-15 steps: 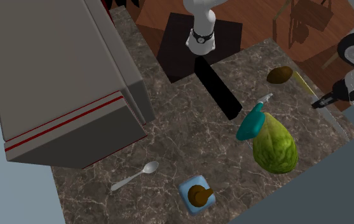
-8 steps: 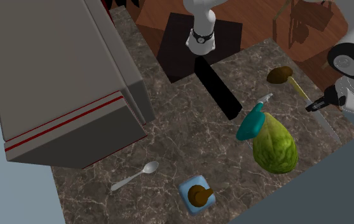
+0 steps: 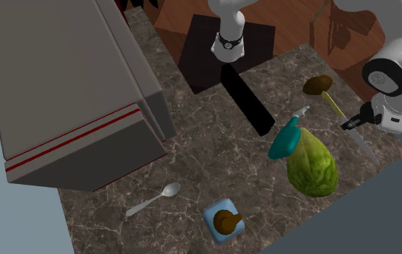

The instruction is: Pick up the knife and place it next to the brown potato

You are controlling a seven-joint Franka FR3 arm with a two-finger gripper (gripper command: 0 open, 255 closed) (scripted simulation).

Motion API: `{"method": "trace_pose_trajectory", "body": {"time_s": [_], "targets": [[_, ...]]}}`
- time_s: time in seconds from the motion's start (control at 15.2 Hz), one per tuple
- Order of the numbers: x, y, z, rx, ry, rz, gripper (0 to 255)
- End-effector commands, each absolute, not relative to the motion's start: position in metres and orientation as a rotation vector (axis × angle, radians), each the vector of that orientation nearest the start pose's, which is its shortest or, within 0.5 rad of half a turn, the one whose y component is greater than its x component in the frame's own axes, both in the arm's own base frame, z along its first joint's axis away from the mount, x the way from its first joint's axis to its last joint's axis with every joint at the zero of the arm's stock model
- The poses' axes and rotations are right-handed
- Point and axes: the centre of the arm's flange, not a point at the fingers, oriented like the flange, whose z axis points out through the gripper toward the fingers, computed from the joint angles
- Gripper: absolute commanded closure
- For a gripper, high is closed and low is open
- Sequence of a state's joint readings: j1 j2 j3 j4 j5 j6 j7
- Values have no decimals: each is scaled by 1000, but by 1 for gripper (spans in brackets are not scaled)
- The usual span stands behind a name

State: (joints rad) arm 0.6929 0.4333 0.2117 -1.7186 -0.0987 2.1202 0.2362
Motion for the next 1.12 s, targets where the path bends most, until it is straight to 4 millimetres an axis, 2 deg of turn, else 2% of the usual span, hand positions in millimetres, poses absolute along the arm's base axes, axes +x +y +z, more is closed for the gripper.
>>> {"method": "trace_pose_trajectory", "body": {"time_s": [0.0, 0.26, 0.33, 0.66, 0.92, 1.06], "targets": [[421, 506, 338, -2956, -1084, 31, 255], [421, 506, 338, -2956, -1084, 31, 255], [421, 506, 338, -2956, -1084, 31, 0], [421, 506, 338, -2956, -1084, 31, 0], [422, 507, 388, -2956, -1084, 31, 0], [422, 507, 388, -2956, -1084, 31, 0]]}}
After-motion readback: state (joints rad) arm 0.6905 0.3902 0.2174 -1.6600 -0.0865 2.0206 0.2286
